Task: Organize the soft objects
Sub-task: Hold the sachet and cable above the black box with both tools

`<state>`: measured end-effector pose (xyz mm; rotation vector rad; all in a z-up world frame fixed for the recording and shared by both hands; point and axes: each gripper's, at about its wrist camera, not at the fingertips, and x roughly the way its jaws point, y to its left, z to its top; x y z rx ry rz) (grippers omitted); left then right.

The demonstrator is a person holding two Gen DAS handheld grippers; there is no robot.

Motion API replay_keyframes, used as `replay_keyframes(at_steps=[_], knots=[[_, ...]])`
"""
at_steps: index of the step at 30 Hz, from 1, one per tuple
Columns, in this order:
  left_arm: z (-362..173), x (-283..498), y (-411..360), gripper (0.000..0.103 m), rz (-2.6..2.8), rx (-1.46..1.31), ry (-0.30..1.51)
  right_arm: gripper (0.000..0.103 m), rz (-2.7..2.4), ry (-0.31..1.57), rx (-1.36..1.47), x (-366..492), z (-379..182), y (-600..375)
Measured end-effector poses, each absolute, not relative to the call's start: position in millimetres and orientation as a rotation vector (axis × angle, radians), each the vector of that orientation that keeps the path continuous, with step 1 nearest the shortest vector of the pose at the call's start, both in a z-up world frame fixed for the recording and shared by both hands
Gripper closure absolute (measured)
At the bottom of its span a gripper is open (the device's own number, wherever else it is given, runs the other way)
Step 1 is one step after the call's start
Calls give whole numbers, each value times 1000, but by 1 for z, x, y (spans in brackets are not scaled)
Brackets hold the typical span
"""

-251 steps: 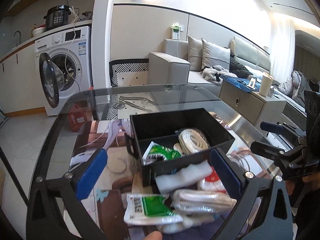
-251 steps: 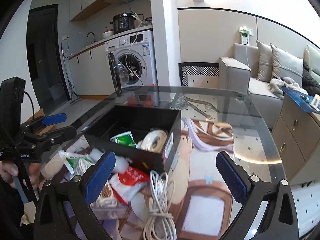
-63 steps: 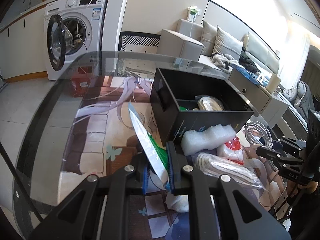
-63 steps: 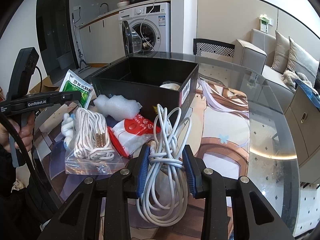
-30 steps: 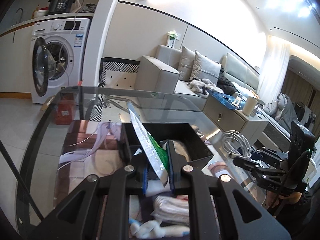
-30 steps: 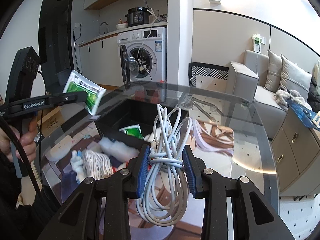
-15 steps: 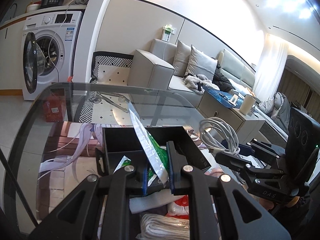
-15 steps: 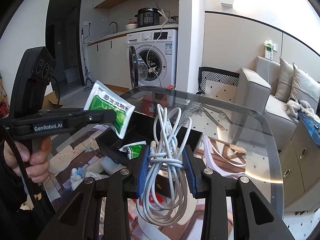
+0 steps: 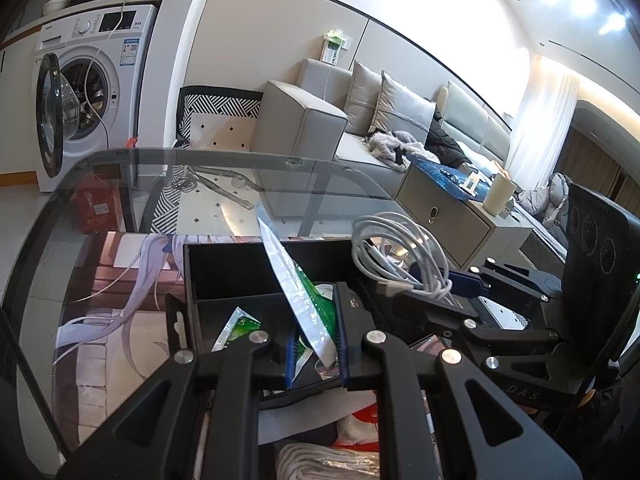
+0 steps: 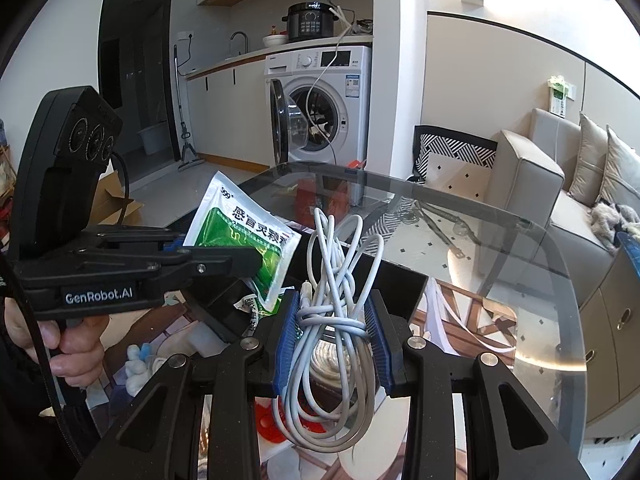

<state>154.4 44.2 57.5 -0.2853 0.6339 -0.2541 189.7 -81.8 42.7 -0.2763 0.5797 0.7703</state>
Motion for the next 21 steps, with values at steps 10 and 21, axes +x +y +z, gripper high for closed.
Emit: replay_keyframes(at_steps=[10, 21], knots=[[48, 167, 42, 90, -261, -287, 669, 69, 788, 600, -291, 207, 31, -70], [39, 175, 40, 90, -259, -281, 697, 69, 800, 595, -311, 219, 25, -59]])
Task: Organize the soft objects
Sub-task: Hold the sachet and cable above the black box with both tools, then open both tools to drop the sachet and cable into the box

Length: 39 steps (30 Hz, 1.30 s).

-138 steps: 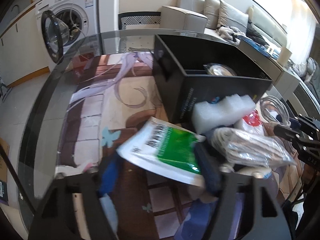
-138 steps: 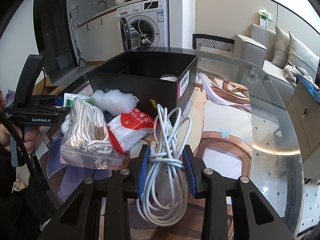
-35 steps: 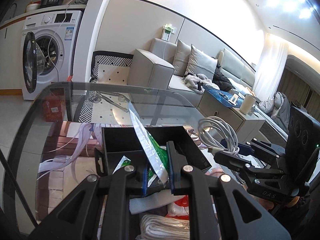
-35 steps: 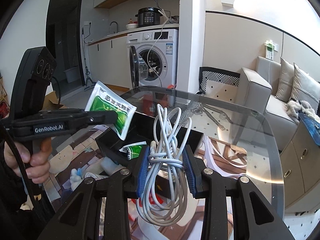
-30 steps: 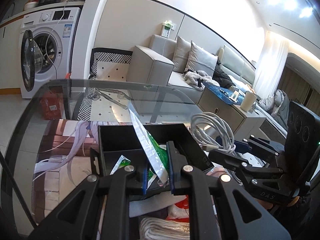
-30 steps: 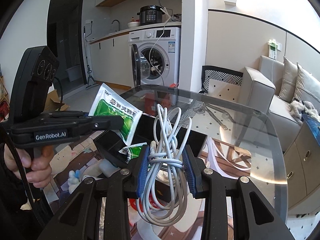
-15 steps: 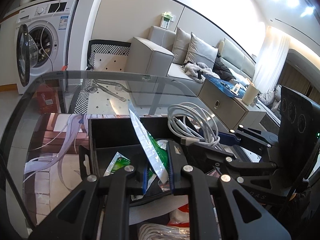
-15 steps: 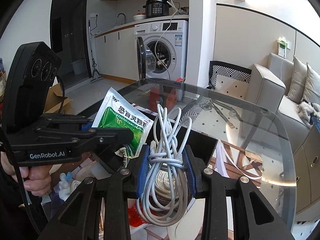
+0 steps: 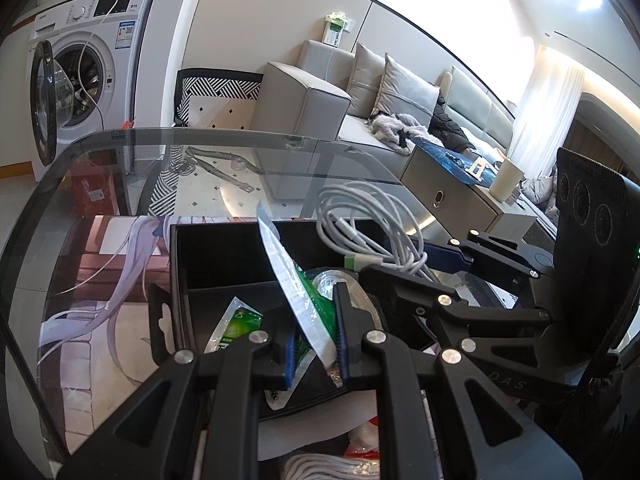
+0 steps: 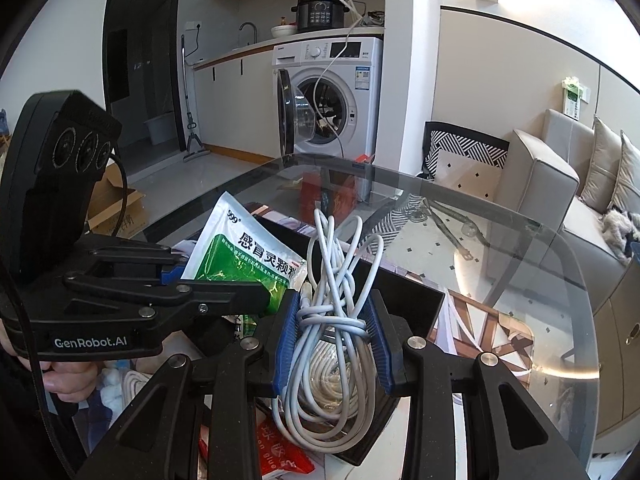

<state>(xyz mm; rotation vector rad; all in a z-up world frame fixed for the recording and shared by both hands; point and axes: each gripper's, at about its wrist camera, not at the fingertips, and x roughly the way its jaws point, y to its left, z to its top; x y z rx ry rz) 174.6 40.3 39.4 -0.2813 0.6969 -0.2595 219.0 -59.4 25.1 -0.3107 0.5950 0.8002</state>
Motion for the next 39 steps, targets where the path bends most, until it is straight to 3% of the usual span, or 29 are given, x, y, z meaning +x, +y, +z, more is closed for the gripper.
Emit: replay_keyframes(at_steps=[18, 21, 24, 26, 30, 31, 32, 33, 34, 35, 39], knots=[[38, 172, 35, 88, -234, -222, 724, 68, 793, 593, -344, 222, 22, -55], [40, 168, 36, 84, -226, -206, 718, 56, 762, 596, -339, 218, 26, -65], [43, 163, 38, 74, -218, -193, 703, 50, 727, 592, -314, 210, 30, -78], [46, 156, 38, 59, -212, -182, 688, 30, 691, 594, -292, 205, 32, -88], [54, 144, 40, 51, -195, -153, 650, 9, 659, 585, -230, 192, 36, -107], [56, 141, 40, 43, -193, -145, 646, 4, 653, 584, -219, 189, 37, -110], [57, 138, 41, 28, -189, -139, 641, 1, 645, 587, -200, 185, 37, -115], [57, 135, 42, 19, -182, -135, 636, 1, 646, 590, -188, 182, 37, -119], [59, 131, 43, 5, -169, -130, 625, 1, 648, 594, -175, 179, 37, -122], [60, 127, 44, 0, -156, -124, 611, 1, 645, 598, -168, 176, 36, -125], [62, 118, 46, 0, -138, -111, 591, 1, 644, 613, -152, 166, 31, -131]])
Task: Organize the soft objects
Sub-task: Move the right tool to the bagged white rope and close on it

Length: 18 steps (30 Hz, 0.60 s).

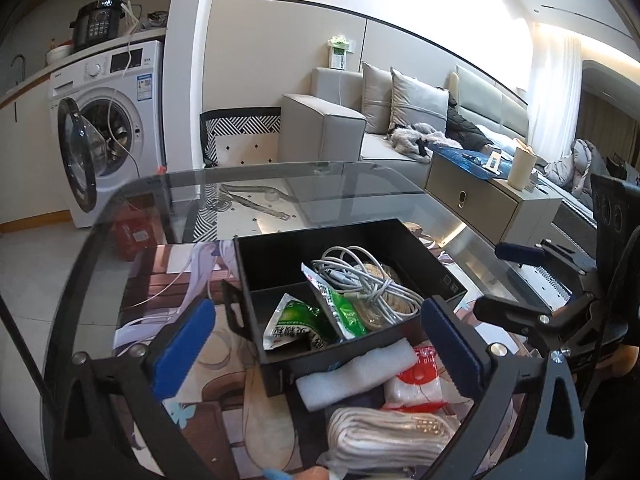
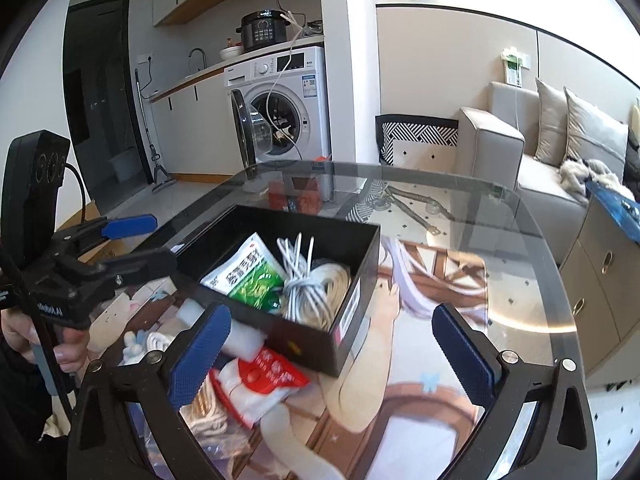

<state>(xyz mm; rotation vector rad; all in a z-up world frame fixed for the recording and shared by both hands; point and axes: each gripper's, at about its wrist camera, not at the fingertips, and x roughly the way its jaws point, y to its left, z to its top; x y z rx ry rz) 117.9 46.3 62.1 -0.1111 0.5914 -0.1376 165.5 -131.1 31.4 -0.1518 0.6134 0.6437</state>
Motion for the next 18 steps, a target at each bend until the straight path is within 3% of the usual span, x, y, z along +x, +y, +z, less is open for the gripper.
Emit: replay_keyframes(at_steps=[18], knots=[[52, 77, 46, 0, -108, -50, 596, 1, 671, 617, -138, 126, 21, -131]])
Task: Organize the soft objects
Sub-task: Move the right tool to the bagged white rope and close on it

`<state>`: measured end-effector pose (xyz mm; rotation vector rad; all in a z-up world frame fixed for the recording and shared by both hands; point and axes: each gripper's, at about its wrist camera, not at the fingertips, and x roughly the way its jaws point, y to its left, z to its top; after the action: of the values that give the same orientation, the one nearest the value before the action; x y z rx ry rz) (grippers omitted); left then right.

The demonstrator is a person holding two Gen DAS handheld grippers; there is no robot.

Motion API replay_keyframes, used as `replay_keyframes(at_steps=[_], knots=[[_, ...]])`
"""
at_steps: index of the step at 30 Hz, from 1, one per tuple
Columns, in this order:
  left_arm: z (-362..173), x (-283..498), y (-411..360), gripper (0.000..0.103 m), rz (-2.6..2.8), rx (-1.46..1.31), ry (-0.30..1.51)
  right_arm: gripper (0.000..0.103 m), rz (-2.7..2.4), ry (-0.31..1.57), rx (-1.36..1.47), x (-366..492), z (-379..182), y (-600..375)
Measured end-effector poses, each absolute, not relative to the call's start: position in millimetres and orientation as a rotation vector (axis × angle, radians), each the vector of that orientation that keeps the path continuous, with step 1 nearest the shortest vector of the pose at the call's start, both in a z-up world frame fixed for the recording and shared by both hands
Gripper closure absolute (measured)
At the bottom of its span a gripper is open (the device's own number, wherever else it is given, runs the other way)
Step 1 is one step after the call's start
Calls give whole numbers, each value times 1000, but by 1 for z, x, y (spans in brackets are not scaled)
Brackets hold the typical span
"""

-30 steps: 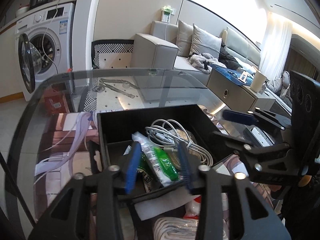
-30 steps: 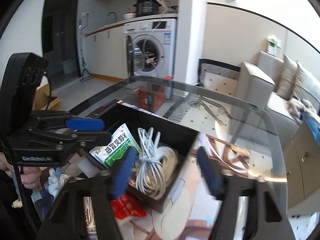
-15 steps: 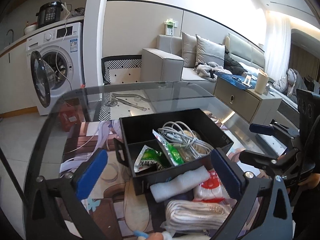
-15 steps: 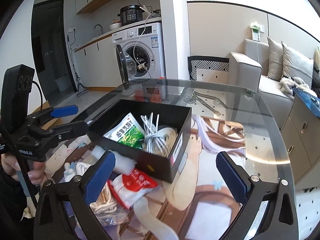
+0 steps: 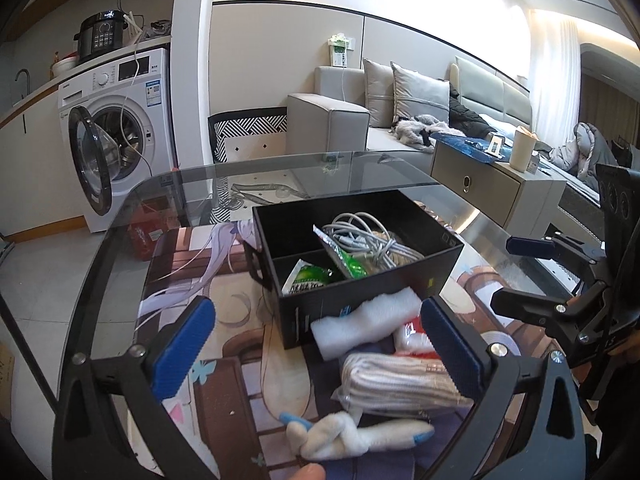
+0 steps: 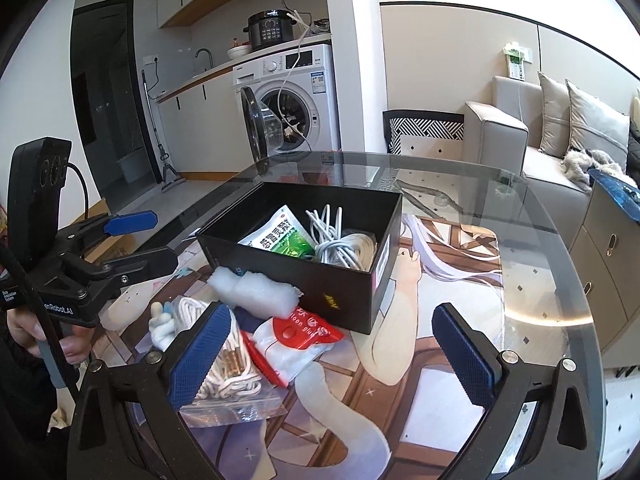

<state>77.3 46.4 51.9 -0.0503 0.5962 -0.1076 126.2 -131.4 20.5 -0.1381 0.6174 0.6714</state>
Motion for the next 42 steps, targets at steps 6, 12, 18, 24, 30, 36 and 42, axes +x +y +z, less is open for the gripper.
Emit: replay_keyframes(at_steps=[6, 12, 18, 24, 30, 36, 42], knots=[[45, 67, 50, 0, -102, -52, 628, 1, 690, 605, -137, 117, 24, -130], [37, 57, 53, 0, -80, -62, 653, 1, 710, 611, -148, 113, 24, -121], [32, 49, 56, 0, -68, -57, 667, 1, 725, 645, -163, 112, 16, -108], [27, 42, 62, 0, -83, -61, 691, 1, 734, 702, -221, 113, -3, -89], [20, 42, 65, 0, -95, -71, 727, 1, 774, 755, -213, 113, -18, -75], [22, 40, 69, 0, -103, -81, 717, 1, 776, 751, -206, 111, -18, -72], [19, 41, 69, 0, -98, -73, 729, 23, 800, 739, -229, 108, -17, -70]])
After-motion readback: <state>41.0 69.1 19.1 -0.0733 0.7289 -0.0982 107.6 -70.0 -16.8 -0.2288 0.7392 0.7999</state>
